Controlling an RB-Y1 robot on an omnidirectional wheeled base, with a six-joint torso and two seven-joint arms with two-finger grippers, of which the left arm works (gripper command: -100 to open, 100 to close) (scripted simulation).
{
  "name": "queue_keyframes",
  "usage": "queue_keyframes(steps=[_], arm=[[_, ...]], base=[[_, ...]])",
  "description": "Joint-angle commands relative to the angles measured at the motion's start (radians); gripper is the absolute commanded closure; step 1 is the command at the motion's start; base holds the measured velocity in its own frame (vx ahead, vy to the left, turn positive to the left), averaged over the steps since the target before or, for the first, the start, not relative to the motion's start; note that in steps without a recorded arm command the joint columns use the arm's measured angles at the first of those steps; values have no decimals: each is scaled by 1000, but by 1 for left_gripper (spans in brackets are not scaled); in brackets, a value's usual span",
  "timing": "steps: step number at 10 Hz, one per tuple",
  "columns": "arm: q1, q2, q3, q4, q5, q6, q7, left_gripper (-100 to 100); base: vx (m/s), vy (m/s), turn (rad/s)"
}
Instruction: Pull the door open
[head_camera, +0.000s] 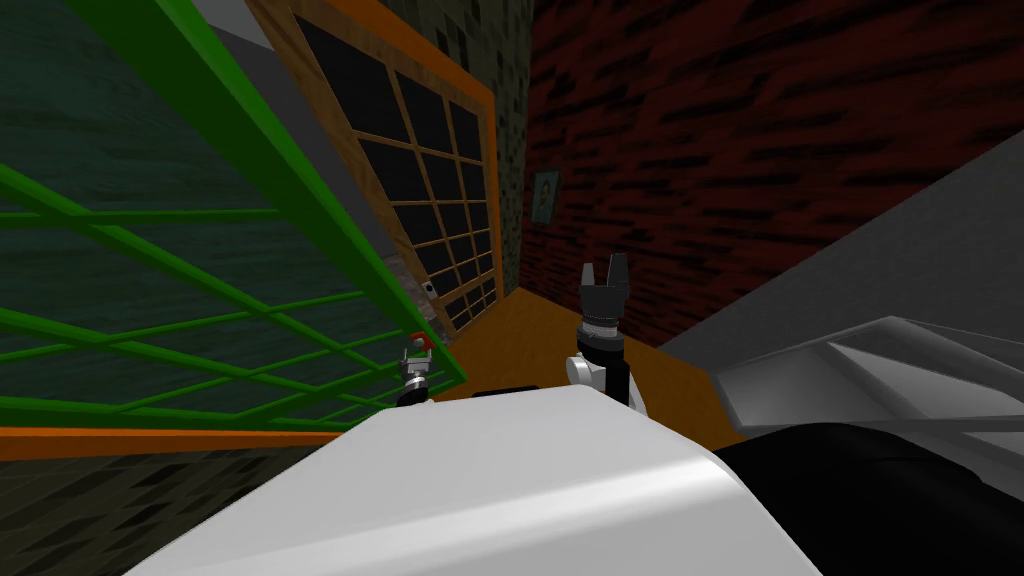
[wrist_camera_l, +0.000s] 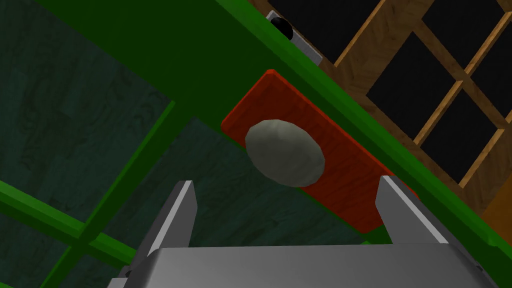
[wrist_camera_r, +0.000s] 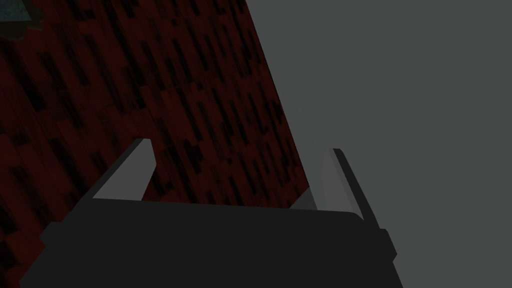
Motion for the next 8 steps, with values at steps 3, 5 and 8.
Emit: queue_keyframes(steps=[3, 5, 8], arm=[[-3, -2, -12, -5, 29, 0, 78, -100], [-6, -5, -27, -10, 65, -1, 144, -100], [-8, -7, -35, -13, 83, -1, 200, -100]], base=[[-57, 24, -52], [-63, 27, -105], [-55, 32, -62]])
